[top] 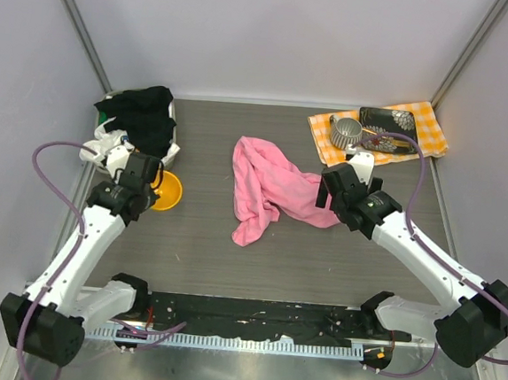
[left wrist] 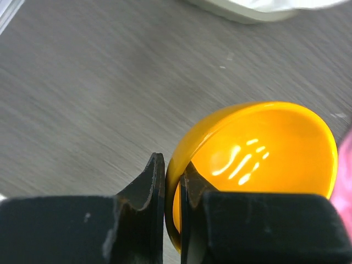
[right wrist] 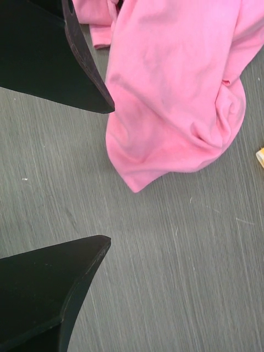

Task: Fold and stack the t-shirts

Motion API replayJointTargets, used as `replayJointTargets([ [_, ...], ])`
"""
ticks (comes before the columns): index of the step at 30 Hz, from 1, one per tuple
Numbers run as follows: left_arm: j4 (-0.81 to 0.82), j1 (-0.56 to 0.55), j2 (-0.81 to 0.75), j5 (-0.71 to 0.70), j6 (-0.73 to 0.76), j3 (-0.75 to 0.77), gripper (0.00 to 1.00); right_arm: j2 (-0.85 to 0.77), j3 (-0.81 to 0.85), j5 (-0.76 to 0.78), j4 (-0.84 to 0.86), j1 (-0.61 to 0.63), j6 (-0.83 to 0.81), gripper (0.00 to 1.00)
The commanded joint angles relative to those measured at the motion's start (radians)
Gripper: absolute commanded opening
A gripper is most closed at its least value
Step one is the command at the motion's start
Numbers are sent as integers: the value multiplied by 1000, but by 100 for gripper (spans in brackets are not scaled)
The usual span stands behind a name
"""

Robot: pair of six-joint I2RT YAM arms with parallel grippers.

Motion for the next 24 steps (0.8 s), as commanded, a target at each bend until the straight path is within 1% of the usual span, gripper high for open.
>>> replayJointTargets([
  [1,28,171,69,99,-3,-23,0,-2,29,-42,74,13,6,100],
  [3,55,225,100,111,-15,-28,0,-1,23,-50,82,22,12,100],
  [4,55,281,133,113,-21,-25,0,-1,18,-64,91,25,12,100],
  [5,69,303,149,119,-23,-25,0,-1,12,-69,95,28,12,100],
  [9,101,482,241,145,-11,-25,0,-15,-7,-78,102,42,12,100],
  [12,115,554,311,116,19,-16,0,-25,-22,-85,111,47,11,100],
  [14,127,578,354,98,49,-16,0,-38,-30,-93,120,48,9,100],
  [18,121,656,403,96,48,1,0,-42,-40,-95,129,50,3,100],
  [23,106,709,457,64,72,35,0,-51,-59,-99,144,51,0,100],
  [24,103,734,475,62,74,43,0,-53,-60,-102,147,50,-2,100],
])
